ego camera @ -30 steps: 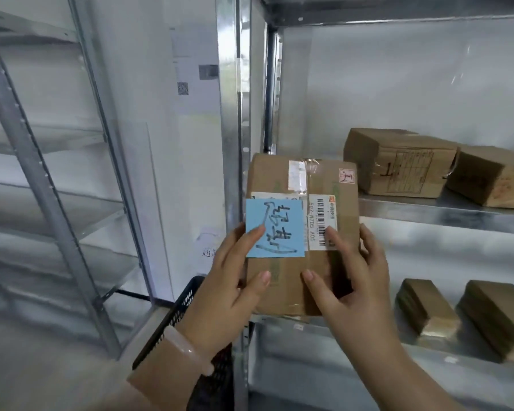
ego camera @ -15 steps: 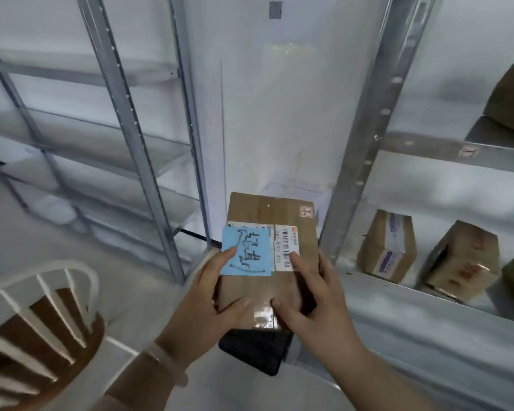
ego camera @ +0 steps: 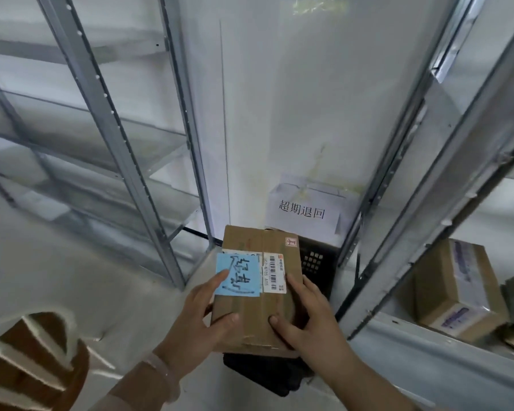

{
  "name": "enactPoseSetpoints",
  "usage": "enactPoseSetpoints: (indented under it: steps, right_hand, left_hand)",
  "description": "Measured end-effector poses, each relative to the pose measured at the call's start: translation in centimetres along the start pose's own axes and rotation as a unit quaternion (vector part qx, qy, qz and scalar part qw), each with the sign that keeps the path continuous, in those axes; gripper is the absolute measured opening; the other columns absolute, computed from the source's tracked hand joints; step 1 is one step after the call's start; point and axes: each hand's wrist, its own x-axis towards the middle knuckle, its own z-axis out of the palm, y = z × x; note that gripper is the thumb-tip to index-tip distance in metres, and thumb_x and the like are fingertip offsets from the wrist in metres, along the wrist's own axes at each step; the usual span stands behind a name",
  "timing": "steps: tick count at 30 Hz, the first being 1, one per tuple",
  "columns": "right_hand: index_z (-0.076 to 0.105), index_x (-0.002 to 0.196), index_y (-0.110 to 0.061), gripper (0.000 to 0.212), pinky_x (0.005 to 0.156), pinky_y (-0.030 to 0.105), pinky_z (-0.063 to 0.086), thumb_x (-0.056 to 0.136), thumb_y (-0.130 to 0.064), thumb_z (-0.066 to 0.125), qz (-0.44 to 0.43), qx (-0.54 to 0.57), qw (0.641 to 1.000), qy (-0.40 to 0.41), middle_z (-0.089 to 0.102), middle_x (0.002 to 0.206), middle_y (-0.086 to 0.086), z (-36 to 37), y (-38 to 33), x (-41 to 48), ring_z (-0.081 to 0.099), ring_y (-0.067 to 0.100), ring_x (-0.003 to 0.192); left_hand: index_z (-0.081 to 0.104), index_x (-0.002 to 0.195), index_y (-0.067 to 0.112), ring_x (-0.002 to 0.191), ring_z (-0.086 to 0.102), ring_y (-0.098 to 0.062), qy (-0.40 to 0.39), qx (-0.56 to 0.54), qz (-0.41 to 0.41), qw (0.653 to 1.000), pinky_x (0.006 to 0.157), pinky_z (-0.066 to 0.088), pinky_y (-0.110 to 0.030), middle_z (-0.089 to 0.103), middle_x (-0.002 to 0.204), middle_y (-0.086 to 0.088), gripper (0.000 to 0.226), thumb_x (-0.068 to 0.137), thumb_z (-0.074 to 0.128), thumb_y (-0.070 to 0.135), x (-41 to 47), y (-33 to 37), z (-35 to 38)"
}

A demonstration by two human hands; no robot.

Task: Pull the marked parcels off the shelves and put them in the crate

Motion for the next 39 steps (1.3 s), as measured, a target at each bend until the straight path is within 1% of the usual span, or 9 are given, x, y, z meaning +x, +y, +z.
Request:
enactPoseSetpoints:
  steps: [4, 8, 13, 17, 21, 24, 28, 34, 39]
  right_hand:
    - [0.03, 0.125, -0.07, 0.075, 0.099, 0.001, 0.023, 0.076, -0.035, 0.075, 0.022, -0.003, 1.0, -0.002, 0.028, 0.137, -0.036, -0.2, 1.8, 5.0, 0.027, -0.018, 0.126]
    - [0.027, 0.13, -0.068, 0.076, 0.098, -0.001, 0.02, 0.076, -0.043, 0.073, 0.077, -0.015, 0.997, 0.001, 0.022, 0.135, -0.04, 0.5, 4.9, 8.5, 0.017, -0.027, 0.123]
    - [0.024, 0.14, -0.06, 0.082, 0.115, 0.03, 0.025, 0.076, -0.045, 0.074, 0.168, -0.038, 0.985, 0.016, 0.022, 0.149, -0.024, 1.4, 9.0, 12.6, 0.015, -0.004, 0.14]
    - [0.024, 0.144, -0.051, 0.083, 0.113, 0.023, 0.019, 0.076, -0.052, 0.072, 0.235, -0.084, 0.968, 0.041, 0.018, 0.155, -0.02, 2.7, 12.8, 15.8, 0.018, -0.004, 0.138]
    - [0.013, 0.141, -0.06, 0.083, 0.114, 0.028, 0.022, 0.078, -0.057, 0.067, 0.283, -0.124, 0.95, 0.04, 0.013, 0.154, -0.028, 4.0, 17.4, 18.7, 0.017, 0.001, 0.14]
    - [0.006, 0.133, -0.071, 0.081, 0.113, 0.029, 0.023, 0.078, -0.057, 0.065, 0.294, -0.142, 0.944, 0.039, 0.01, 0.147, -0.037, 5.1, 21.3, 20.6, 0.018, -0.001, 0.137]
    - [0.02, 0.147, -0.047, 0.083, 0.115, 0.036, 0.027, 0.079, -0.054, 0.067, 0.346, -0.149, 0.925, 0.049, 0.016, 0.158, -0.017, 7.1, 27.5, 22.6, 0.019, 0.009, 0.143]
    - [0.02, 0.147, -0.049, 0.08, 0.113, 0.034, 0.027, 0.082, -0.05, 0.066, 0.358, -0.139, 0.922, 0.051, 0.014, 0.157, -0.02, 10.3, 36.5, 24.1, 0.018, 0.007, 0.143]
    - [0.018, 0.147, -0.05, 0.079, 0.112, 0.029, 0.022, 0.084, -0.049, 0.065, 0.349, -0.118, 0.929, 0.033, 0.014, 0.158, -0.016, 13.1, 42.5, 25.3, 0.015, 0.007, 0.144]
  left_hand:
    - [0.039, 0.133, 0.058, 0.125, 0.052, -0.018, -0.023, -0.018, -0.037, 0.999, 0.097, 0.053, -0.037, 0.042, 0.14, 0.013, 0.067, 0.089, 0.069, 0.019, 5.5, -1.1, -0.1]
    - [0.038, 0.136, 0.053, 0.121, 0.051, -0.007, -0.047, -0.017, -0.062, 0.997, 0.096, 0.052, -0.03, 0.039, 0.139, 0.014, 0.066, 0.088, 0.069, 0.02, 10.6, -3.6, 0.5]
    - [0.04, 0.136, 0.051, 0.121, 0.048, -0.002, -0.1, -0.016, -0.07, 0.992, 0.097, 0.05, -0.023, 0.04, 0.135, 0.013, 0.067, 0.086, 0.071, 0.018, 18.0, -8.2, 1.8]
    - [0.042, 0.132, 0.052, 0.123, 0.05, -0.013, -0.159, -0.03, -0.081, 0.983, 0.086, 0.054, -0.02, 0.04, 0.135, 0.01, 0.067, 0.085, 0.072, 0.015, 24.1, -12.3, 2.8]
    - [0.036, 0.139, 0.049, 0.127, 0.046, -0.013, -0.227, 0.014, -0.102, 0.968, 0.098, 0.051, -0.035, 0.041, 0.139, 0.006, 0.069, 0.086, 0.071, 0.023, 29.8, -16.4, 4.8]
    - [0.034, 0.138, 0.049, 0.124, 0.042, 0.004, -0.238, 0.038, -0.091, 0.966, 0.1, 0.047, -0.021, 0.039, 0.136, 0.01, 0.069, 0.086, 0.07, 0.021, 33.1, -19.5, 7.3]
    - [0.035, 0.129, 0.06, 0.107, 0.037, 0.028, -0.239, 0.032, -0.115, 0.964, 0.08, 0.041, 0.001, 0.033, 0.132, 0.02, 0.068, 0.086, 0.07, 0.02, 36.7, -25.7, 10.4]
    - [0.035, 0.127, 0.062, 0.098, 0.033, 0.036, -0.237, 0.036, -0.145, 0.96, 0.073, 0.037, 0.007, 0.033, 0.132, 0.011, 0.07, 0.086, 0.071, 0.017, 39.9, -35.2, 14.7]
    - [0.039, 0.127, 0.06, 0.101, 0.045, 0.013, -0.196, 0.04, -0.184, 0.962, 0.067, 0.041, 0.004, 0.031, 0.134, 0.01, 0.071, 0.084, 0.068, 0.011, 41.4, -40.7, 18.3]
